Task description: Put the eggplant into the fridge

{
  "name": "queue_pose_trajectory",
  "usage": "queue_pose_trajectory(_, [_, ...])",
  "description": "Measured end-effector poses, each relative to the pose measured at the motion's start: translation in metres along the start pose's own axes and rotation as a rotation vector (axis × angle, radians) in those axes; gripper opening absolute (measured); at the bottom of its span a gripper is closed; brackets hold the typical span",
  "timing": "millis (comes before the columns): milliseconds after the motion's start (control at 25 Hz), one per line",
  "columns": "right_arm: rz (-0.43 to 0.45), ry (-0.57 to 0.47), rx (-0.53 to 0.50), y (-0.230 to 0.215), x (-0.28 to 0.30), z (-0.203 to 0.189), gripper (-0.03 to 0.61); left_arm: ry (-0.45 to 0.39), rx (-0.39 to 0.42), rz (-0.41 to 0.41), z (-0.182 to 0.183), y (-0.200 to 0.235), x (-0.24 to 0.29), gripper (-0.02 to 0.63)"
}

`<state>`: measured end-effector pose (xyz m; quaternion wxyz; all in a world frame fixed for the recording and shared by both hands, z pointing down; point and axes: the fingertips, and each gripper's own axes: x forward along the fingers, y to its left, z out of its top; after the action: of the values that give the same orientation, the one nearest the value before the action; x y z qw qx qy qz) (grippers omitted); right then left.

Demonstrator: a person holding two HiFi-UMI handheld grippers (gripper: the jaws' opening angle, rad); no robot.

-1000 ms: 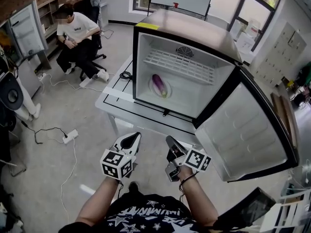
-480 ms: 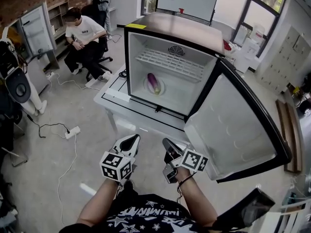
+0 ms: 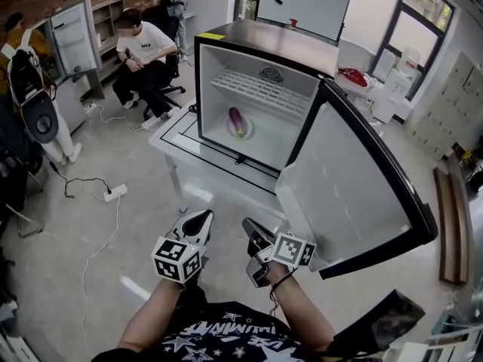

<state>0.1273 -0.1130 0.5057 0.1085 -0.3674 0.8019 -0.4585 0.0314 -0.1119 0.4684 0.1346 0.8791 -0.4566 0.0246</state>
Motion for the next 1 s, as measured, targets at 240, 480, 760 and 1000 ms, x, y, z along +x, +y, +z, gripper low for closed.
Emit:
queue_pose_trajectory(240, [0.029, 0.066, -0.008, 0.007, -0.032, -0.034, 0.006, -0.020, -0.007, 0.037, -0.010, -0.034, -0.029, 0.009])
queue_pose_trajectory(480, [0.045, 0.111, 0.005, 0.012, -0.065, -0.065, 0.006, -0.019, -0.026, 0.081, -0.029, -0.061, -0.063, 0.009])
queue_pose_trajectory(760, [0.053, 0.156, -0.012, 0.011, -0.092, -0.079, 0.006, -0.009, -0.044, 0.129, -0.049, -0.088, -0.088, 0.009])
queue_pose_trajectory(1000, [0.074, 0.206, -0.031, 0.020, -0.101, -0.094, 0.006, -0.017, -0.043, 0.162, -0.047, -0.097, -0.103, 0.009])
